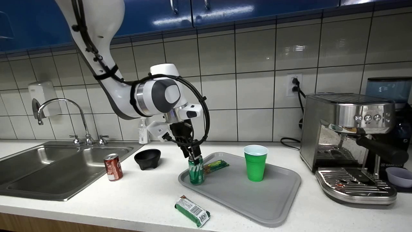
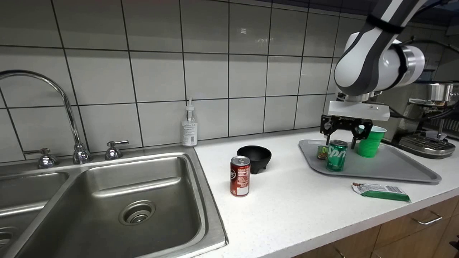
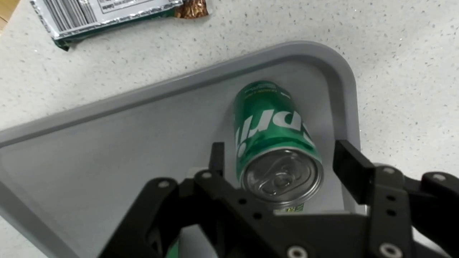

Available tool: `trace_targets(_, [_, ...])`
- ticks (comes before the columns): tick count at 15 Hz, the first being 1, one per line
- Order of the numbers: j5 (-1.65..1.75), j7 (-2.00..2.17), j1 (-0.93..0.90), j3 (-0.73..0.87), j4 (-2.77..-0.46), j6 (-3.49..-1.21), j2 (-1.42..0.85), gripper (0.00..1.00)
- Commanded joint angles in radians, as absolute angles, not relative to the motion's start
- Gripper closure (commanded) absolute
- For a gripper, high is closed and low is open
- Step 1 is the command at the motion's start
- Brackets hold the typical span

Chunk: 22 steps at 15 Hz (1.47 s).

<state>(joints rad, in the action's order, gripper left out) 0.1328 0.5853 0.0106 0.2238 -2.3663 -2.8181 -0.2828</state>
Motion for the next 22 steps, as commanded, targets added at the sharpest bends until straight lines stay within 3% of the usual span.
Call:
trace_targets(1, [0.128,0.593,-0.020,0.254,-2.346,-2.814,-0.283,0.00])
trace_targets(22, [0.258,0.677,-0.033,0.270,-2.592,-2.813,-0.033,0.00])
